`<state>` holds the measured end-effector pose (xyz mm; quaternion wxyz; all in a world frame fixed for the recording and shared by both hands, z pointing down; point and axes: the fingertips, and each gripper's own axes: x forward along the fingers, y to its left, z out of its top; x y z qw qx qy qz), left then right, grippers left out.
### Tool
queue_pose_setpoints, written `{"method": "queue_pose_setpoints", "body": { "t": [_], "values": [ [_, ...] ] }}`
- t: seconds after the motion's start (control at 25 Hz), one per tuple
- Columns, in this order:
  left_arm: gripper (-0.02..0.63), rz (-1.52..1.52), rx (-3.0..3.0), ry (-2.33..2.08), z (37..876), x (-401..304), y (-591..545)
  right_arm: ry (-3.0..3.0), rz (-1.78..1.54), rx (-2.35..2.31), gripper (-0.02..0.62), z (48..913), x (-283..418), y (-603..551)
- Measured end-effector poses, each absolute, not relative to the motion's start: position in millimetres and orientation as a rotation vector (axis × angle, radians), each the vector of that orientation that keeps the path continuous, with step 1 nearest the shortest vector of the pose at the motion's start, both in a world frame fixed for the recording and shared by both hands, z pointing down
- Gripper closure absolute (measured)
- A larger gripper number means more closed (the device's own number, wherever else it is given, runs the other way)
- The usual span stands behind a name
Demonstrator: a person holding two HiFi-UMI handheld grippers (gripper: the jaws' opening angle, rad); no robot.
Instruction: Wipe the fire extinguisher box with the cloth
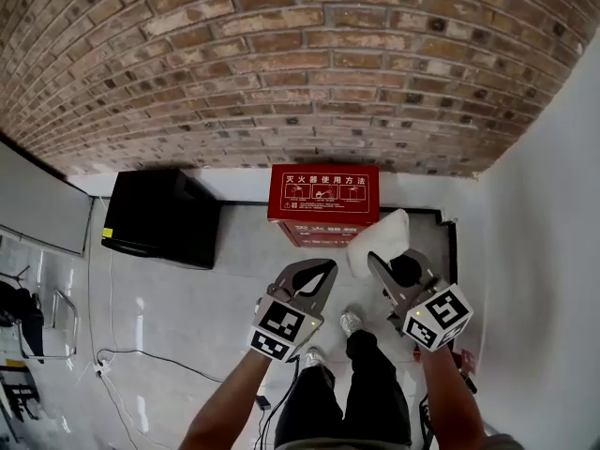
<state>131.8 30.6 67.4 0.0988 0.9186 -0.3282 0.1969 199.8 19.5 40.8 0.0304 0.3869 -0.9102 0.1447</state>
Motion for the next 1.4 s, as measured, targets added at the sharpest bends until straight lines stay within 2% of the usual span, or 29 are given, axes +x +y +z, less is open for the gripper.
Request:
{"method": "queue_pose_setpoints", "body": {
  "t": [0.52, 1.4],
  "values": [
    [0.604, 0.438, 2.638, -1.083, -49, 129, 21, -2.809, 0.320, 1.199, 0.497, -77, 193, -10],
    [0.604, 0.339, 2.633, -1.237, -118, 113, -3, -2.895, 0.153, 1.154, 0.499, -153, 163, -42]
  ]
}}
